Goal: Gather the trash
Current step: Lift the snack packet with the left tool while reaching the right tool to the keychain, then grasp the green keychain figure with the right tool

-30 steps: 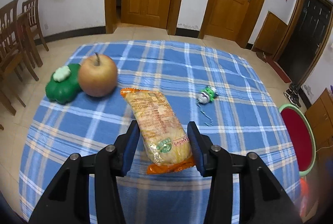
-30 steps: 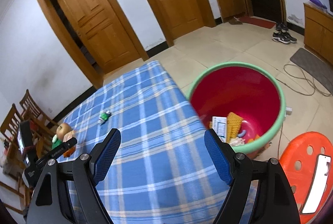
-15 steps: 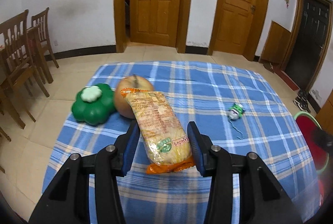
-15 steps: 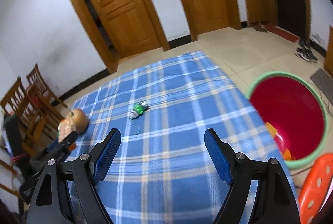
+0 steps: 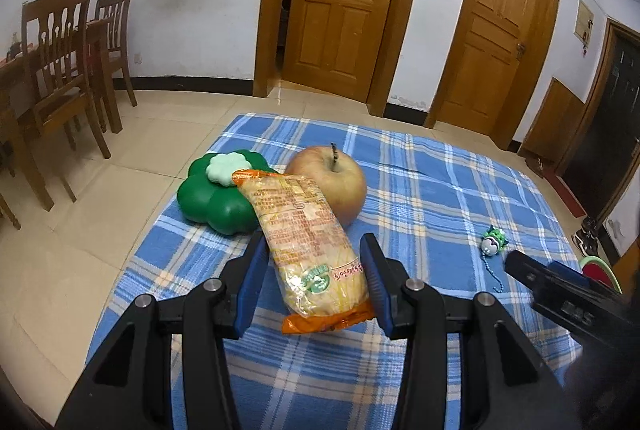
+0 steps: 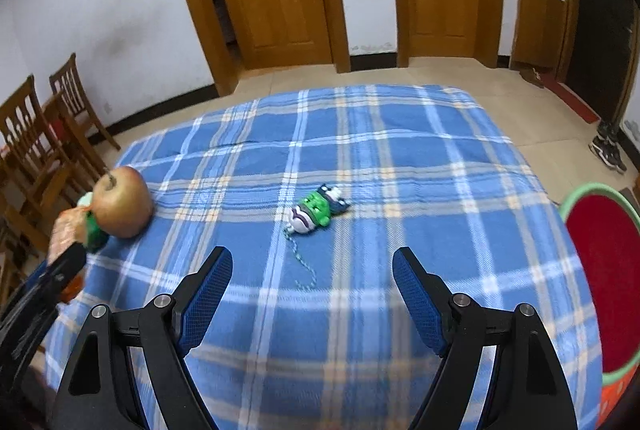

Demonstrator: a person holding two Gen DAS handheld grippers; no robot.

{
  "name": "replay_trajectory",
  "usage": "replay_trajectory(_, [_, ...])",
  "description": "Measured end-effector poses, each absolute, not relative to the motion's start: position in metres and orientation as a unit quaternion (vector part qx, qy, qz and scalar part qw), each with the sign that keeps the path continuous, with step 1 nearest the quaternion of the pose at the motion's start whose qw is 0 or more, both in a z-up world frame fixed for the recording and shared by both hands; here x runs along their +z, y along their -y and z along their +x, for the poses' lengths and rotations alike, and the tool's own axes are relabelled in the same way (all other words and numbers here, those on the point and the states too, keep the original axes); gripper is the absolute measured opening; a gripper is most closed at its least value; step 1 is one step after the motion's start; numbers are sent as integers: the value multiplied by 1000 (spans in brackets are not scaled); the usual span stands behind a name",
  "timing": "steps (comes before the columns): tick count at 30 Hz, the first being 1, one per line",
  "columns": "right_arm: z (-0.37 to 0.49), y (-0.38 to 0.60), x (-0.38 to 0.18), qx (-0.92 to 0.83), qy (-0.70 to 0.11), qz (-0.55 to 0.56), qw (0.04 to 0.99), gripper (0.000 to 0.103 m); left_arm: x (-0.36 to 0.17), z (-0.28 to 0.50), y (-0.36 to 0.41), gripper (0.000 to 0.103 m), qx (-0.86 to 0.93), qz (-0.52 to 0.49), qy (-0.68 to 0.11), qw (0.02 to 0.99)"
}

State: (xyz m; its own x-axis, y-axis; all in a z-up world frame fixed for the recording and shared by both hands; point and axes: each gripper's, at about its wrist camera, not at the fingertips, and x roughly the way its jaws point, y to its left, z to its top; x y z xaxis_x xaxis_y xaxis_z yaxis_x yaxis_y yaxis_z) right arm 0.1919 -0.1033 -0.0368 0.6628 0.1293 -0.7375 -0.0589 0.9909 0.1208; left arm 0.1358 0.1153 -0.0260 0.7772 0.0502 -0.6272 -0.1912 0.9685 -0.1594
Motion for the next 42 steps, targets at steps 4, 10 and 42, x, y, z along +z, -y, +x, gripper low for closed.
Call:
replay_trajectory(4, [211, 98, -47, 48, -418, 40, 906, 73, -28, 135, -117, 48, 66, -111, -330, 935])
replay_trajectory(10, [227, 100, -58, 35, -428, 52, 902, 57, -30, 136, -118, 48, 67, -112, -333, 934])
replay_trajectory(42, [166, 115, -23, 66, -387, 71, 917, 28, -30, 133, -114, 48, 42, -120, -326, 937])
